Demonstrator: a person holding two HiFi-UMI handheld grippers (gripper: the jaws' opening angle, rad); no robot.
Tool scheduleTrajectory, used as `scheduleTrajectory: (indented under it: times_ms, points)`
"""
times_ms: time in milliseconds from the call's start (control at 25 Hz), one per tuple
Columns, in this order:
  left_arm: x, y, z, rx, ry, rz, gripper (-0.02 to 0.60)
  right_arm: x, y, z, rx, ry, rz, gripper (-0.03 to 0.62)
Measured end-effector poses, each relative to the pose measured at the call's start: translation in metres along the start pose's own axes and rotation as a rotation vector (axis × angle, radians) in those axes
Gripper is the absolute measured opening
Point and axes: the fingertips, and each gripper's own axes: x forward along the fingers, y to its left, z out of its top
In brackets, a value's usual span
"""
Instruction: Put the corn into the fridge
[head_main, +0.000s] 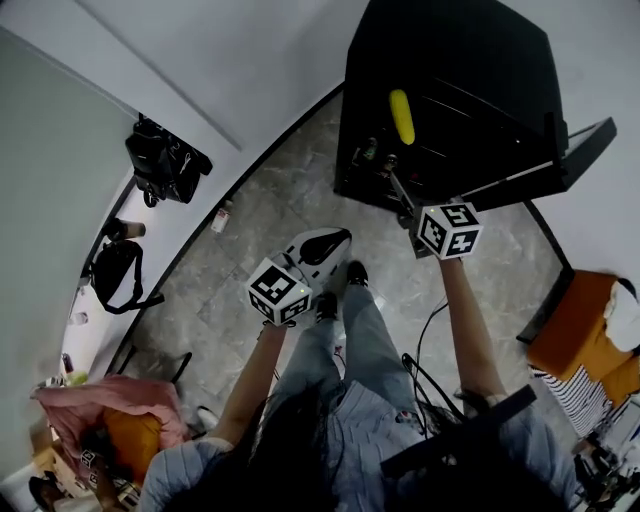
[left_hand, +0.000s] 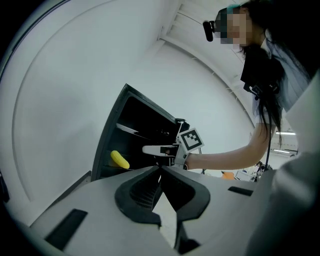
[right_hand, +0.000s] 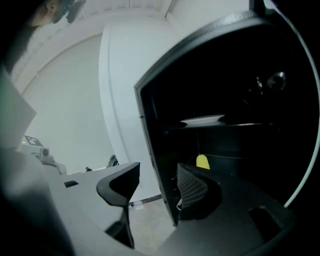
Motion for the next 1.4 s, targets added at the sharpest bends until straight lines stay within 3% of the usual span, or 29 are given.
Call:
scheduleTrajectory:
  times_ms: [440,920,1200,1400]
  points:
    - [-0.020,-0.049,0.021,0.018,0.007,-0.060,0.008,-0.086,0.077,0.024,-0.015,-0.071,0.028,0.242]
    - [-0.073,-0.080,0.031,-0.003,0.029,-0.054,0.008,-0.152,0.135,0.046,0.030,-0.163,-0.009,0.199]
    - [-0.098,-0.099,0.042,0.001,-0.051,-0.111,0.008,-0.190,0.165,0.046,0.017,-0.196,-0.053,0.166]
    - [-0.091,-0.128,0.044,0.046,-0.044,-0.152,0.008,-0.222,0.168,0.042,0.018,-0.201,-0.078,0.140]
